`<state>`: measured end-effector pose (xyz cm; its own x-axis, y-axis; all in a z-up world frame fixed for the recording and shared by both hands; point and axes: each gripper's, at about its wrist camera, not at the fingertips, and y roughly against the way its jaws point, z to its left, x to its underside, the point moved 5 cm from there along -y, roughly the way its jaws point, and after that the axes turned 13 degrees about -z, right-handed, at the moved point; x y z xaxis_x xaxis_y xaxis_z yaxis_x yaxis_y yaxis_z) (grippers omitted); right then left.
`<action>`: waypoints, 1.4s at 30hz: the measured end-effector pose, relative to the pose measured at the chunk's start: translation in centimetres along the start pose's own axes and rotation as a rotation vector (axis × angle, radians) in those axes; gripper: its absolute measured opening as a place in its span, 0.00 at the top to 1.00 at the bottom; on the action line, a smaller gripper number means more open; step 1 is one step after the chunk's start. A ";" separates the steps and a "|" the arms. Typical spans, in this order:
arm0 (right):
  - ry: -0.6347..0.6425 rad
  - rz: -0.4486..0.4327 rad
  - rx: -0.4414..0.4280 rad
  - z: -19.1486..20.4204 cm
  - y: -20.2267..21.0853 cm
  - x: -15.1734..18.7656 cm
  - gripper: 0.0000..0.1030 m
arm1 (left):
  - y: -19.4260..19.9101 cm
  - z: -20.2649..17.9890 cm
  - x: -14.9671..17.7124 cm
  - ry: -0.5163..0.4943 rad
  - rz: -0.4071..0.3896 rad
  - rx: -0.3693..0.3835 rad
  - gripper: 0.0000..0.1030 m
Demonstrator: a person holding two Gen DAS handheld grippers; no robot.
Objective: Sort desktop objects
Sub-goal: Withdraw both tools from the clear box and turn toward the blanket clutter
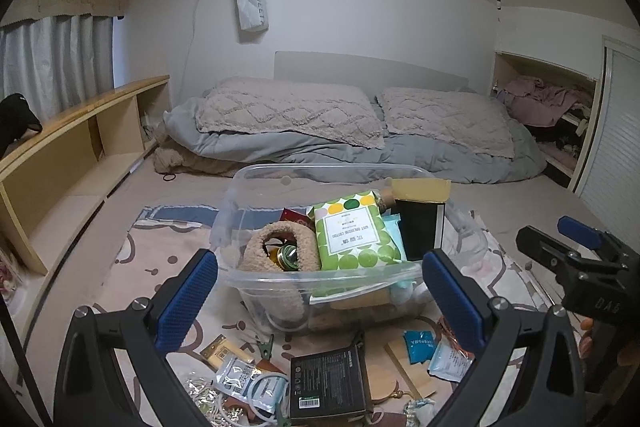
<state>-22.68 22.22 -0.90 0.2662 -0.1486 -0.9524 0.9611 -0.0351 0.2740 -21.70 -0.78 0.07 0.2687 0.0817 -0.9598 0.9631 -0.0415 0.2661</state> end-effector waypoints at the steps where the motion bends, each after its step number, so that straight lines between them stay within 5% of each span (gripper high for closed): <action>1: -0.005 0.000 0.001 -0.1 0.3 0.0 0.00 | 0.1 0.0 0.0 -0.002 -0.001 -0.002 0.00; 19: 0.029 -0.008 0.018 0.5 1.9 0.4 0.00 | 1.3 -0.1 0.1 0.008 -0.009 -0.020 0.00; 31: 0.078 -0.018 0.034 0.3 0.8 1.9 0.00 | 0.6 4.2 0.7 0.093 0.016 -0.093 0.00; 42: 0.082 0.057 0.066 -2.0 -1.2 4.9 0.00 | 0.3 8.8 1.6 0.040 0.007 -0.187 0.00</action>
<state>-22.38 23.49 -6.11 0.3276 -0.0713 -0.9421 0.9381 -0.0942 0.3333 -21.12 -9.38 -2.21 0.2724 0.1223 -0.9544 0.9467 0.1428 0.2886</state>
